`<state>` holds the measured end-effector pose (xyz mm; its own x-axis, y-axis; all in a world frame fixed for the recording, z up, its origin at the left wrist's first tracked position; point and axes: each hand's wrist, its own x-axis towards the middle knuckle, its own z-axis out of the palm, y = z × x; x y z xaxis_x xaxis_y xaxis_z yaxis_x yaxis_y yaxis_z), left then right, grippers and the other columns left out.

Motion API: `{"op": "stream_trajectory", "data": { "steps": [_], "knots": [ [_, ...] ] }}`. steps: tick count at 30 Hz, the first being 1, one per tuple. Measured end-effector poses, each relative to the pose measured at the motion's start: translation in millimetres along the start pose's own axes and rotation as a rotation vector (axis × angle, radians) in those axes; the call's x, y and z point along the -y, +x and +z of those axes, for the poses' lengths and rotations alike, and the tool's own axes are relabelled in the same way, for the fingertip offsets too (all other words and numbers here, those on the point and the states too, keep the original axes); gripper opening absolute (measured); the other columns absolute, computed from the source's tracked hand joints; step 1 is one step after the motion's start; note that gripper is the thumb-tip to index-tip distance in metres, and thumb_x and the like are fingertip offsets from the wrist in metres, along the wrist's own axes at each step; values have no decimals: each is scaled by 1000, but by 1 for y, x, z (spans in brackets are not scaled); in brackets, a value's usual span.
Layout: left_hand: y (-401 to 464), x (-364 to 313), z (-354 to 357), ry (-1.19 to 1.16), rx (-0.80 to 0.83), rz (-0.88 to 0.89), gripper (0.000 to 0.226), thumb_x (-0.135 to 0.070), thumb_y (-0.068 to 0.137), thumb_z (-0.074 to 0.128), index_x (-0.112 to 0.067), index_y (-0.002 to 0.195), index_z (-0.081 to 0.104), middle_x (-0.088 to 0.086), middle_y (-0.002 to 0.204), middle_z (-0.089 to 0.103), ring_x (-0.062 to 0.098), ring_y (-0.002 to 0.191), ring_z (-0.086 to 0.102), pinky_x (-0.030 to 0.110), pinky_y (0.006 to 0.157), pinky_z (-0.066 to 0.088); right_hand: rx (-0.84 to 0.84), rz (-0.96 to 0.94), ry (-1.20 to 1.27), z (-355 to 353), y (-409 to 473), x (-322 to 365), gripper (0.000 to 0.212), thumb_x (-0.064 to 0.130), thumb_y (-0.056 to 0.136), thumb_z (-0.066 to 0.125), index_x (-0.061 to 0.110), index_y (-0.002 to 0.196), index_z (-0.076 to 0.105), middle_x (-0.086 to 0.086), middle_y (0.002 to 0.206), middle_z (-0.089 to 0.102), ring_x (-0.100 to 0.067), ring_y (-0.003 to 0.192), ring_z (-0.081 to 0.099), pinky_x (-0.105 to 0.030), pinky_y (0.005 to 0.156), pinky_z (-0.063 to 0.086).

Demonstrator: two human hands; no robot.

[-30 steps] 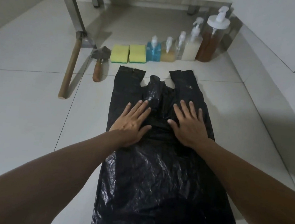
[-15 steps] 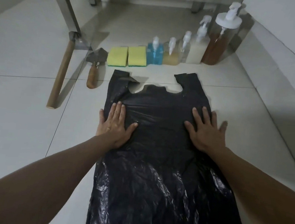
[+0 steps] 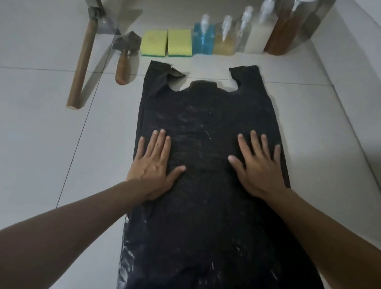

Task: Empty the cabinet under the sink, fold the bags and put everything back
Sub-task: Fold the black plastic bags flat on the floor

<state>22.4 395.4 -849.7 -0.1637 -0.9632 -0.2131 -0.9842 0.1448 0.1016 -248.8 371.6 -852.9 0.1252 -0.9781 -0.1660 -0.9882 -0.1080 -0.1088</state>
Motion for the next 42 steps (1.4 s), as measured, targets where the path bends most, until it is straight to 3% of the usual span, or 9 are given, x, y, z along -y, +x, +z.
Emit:
{"op": "stream_trajectory", "data": {
  "steps": [5,11,15,18,24,28,32,36,42],
  "knots": [
    [-60,-32,-8,-28,-110,169,86,-68,89,6,-11,151,-8,7,159,-18,22,146,-22,47,120,-6,-116,-67,112,-19,-63,16,71,65,93,10,31,155,5,0,164,-1,-25,151,-5,-53,120,0],
    [-112,-16,29,-52,2,198,83,-69,87,-4,-17,152,-6,3,159,-17,20,146,-19,45,117,-11,92,-102,-34,9,-128,-22,77,71,90,-4,32,155,6,-1,164,0,-25,150,-4,-56,119,6],
    [-125,7,20,-146,-153,237,54,-33,97,24,-11,144,39,8,158,21,26,147,16,42,117,4,-104,-94,127,-17,-140,-48,52,30,97,35,22,148,38,-7,158,29,-31,143,31,-50,112,29],
    [-131,33,18,-109,-163,320,51,-9,82,54,-12,132,53,16,145,44,35,134,41,45,114,23,-44,-136,187,-33,-151,-73,64,-2,79,56,23,138,52,-6,148,44,-30,128,50,-38,101,42],
    [-133,51,12,-71,-73,498,57,0,69,60,-13,124,63,13,136,55,32,118,57,41,102,46,221,-454,13,-27,-185,-72,75,49,66,64,36,138,50,4,160,22,-19,147,19,-38,116,23],
    [-123,55,6,-139,-120,519,44,5,64,76,-13,104,75,10,121,67,28,104,68,35,88,56,36,-537,15,4,-195,-70,37,40,84,58,28,117,70,-6,139,57,-26,133,48,-46,107,40],
    [-122,54,7,-322,-129,407,29,-1,76,66,-12,102,76,7,121,67,24,108,67,6,101,33,-137,-525,120,7,-188,-61,39,37,98,42,19,101,76,-2,113,72,-21,110,66,-37,99,41],
    [-111,51,7,-255,-67,288,65,-6,77,62,-23,139,49,-1,151,38,18,139,36,31,119,17,-19,-348,370,-46,-174,-39,22,33,93,54,22,101,72,4,96,73,-11,85,65,-30,78,53],
    [-83,47,-18,-355,77,155,60,-24,79,37,-32,138,46,-3,156,26,19,147,18,44,118,16,216,-286,650,-136,-137,-37,28,7,94,59,32,81,65,1,68,61,-9,63,55,-28,60,42]
  ]
}}
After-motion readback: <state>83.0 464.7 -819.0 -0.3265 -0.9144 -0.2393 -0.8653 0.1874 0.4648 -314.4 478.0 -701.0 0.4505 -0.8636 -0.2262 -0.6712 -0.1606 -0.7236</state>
